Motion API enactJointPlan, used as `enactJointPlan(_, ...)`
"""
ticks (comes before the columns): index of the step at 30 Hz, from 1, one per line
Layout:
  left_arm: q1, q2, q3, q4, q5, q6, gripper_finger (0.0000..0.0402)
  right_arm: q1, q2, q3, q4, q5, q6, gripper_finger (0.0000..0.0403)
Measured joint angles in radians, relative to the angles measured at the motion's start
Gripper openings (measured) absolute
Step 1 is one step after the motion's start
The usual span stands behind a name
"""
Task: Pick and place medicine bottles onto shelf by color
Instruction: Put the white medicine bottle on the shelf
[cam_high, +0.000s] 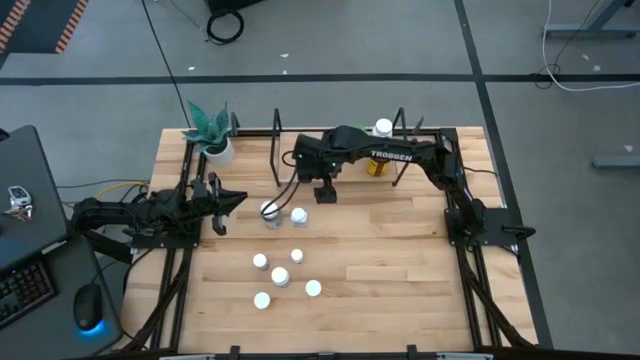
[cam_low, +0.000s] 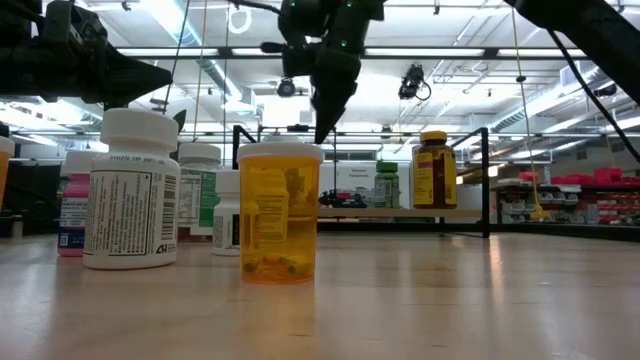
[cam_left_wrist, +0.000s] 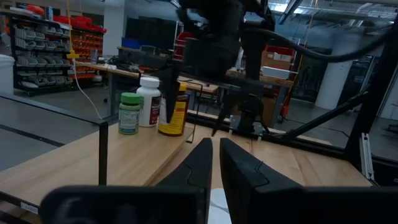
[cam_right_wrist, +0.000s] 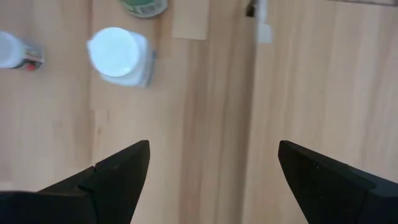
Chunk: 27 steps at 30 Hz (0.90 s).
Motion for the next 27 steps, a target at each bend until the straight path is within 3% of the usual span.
enactJointPlan(13,0.0,0.0,0.0,0.0,0.0,0.0,0.0035,0.043,0.0,-0.001,0.061,-0.066,0.003,0.0364)
enactJointPlan(27,0.0,0.0,0.0,0.0,0.0,0.0,0.0031,0.096,0.001,-0.054,0.349,-0.114,-0.012,0.0363)
